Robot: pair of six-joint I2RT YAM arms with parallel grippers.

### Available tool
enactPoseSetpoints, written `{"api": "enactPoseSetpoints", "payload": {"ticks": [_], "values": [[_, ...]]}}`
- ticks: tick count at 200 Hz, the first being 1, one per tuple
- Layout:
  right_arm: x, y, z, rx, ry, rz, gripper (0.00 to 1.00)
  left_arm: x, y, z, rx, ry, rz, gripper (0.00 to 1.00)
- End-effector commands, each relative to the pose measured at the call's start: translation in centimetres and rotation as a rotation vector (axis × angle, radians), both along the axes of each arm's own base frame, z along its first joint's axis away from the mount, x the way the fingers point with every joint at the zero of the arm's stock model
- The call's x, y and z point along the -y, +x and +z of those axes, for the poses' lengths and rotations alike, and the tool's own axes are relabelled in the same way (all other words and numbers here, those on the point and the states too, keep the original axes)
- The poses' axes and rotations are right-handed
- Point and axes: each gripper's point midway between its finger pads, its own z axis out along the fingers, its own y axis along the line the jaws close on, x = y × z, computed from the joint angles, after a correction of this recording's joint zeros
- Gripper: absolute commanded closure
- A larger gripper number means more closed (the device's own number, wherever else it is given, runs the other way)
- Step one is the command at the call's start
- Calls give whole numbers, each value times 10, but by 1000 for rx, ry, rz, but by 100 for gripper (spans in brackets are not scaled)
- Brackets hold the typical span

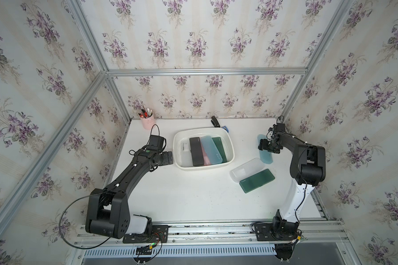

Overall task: Put the pencil case into the storage box
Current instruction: Pick up the pencil case from the center of the board.

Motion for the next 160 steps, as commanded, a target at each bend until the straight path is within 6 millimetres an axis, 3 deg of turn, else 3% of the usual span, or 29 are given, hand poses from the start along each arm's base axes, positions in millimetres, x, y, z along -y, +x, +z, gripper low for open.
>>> {"api": "enactPoseSetpoints", "payload": {"ticks": [1,73,122,160], "values": [[-34,-10,14,7,96,17,32,15,2,9,26,-71,-50,1],[-132,-8,78,128,133,150,32,60,5,24,50,-173,-158,1],[-188,3,124,202,133,233,32,69,8,24,33,-163,-171,0],[-239,16,123,171,54,319,32,67,6,16,19,-157,-164,1]]}}
